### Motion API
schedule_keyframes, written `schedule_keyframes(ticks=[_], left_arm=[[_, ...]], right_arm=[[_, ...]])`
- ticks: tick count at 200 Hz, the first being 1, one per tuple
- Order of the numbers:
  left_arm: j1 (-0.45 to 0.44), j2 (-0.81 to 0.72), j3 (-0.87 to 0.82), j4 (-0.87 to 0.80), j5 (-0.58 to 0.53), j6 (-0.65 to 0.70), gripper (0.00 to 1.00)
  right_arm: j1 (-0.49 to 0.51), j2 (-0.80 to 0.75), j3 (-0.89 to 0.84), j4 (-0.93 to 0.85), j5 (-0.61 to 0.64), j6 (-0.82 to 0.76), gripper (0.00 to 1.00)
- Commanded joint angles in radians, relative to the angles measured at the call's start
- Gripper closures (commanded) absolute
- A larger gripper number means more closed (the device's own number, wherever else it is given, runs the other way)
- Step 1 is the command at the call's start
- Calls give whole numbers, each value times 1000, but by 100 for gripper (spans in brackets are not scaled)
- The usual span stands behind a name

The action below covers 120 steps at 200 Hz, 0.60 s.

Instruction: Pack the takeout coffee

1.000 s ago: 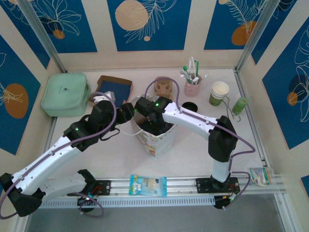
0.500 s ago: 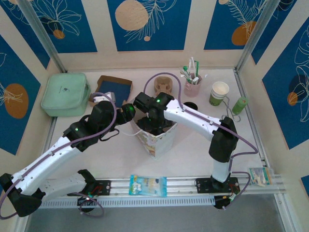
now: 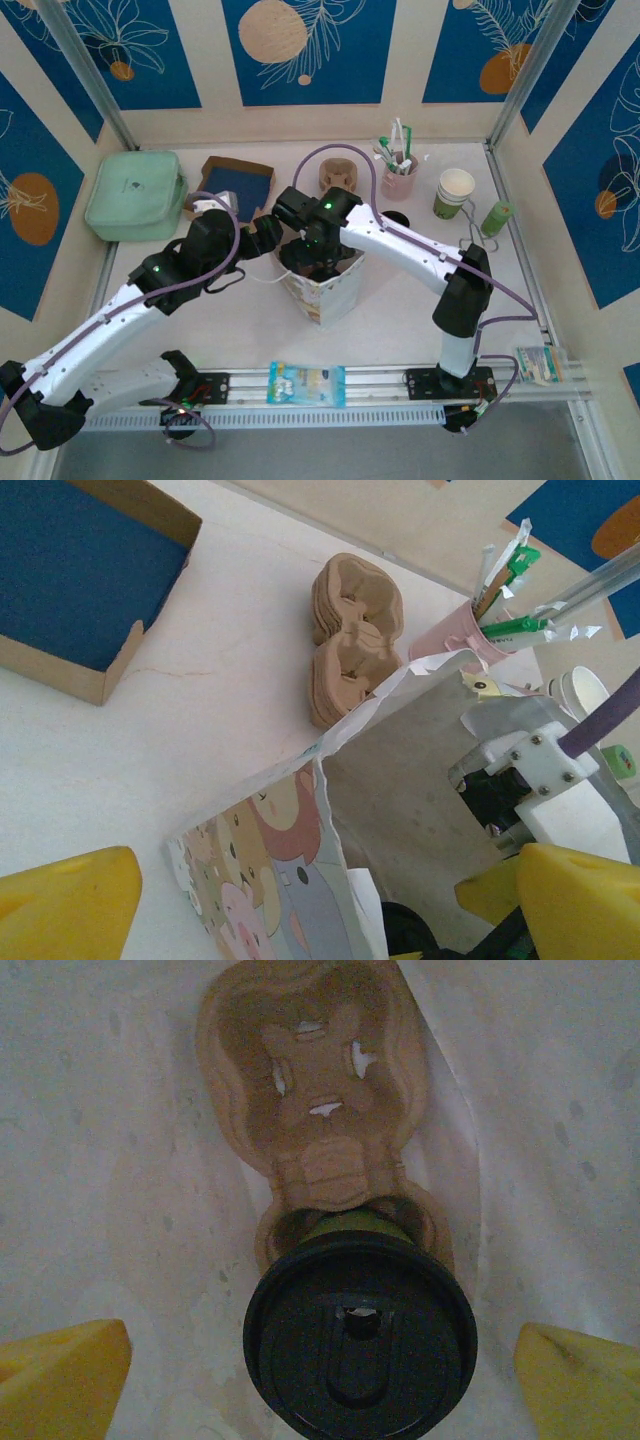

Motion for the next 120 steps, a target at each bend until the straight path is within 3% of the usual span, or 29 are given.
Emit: schedule_keyframes(ticks=[1,120], left_arm=[[-7,-24,29,2,3,14,4],[-7,-47,43,-15,8,18,0]], right_arm=[[11,-32,42,-48,17,-16,1],[24,-33,125,-98,33,-28,1]])
